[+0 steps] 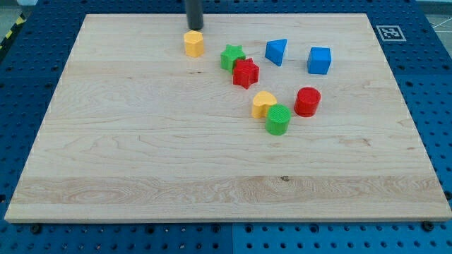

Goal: Move the blue triangle to top right

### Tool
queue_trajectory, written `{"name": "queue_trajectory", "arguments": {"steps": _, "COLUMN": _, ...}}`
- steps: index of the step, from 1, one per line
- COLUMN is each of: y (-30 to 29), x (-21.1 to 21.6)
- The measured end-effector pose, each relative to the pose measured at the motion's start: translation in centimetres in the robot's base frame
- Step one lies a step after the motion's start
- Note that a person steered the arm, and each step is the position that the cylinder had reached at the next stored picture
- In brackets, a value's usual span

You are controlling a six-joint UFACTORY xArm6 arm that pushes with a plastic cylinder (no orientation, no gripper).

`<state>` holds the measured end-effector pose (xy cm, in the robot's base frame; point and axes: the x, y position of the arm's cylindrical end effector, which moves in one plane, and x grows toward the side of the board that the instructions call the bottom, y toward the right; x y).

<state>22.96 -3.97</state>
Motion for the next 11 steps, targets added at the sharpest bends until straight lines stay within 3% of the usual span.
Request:
{"name": "queue_trajectory", "arguments": {"steps": 1, "y": 5.3, "x": 0.4}}
{"name": "queue_trajectory", "arguments": {"steps": 2, "y": 5.8, "x": 1.8}}
{"name": "queue_trajectory", "arguments": {"steps": 3, "y": 7.3, "x": 6.3}}
{"name": "queue_trajectory", "arguments": {"steps": 4, "y": 7.3, "x": 6.4}}
{"name": "queue_trajectory", "arguments": {"steps": 5, "y": 9.5, "x": 9.6}}
{"name": "queue_trajectory", "arguments": {"steps": 7, "y": 9.7, "x": 9.8}}
{"name": "queue_trajectory", "arguments": {"steps": 11, "y": 18.7, "x": 7.2}}
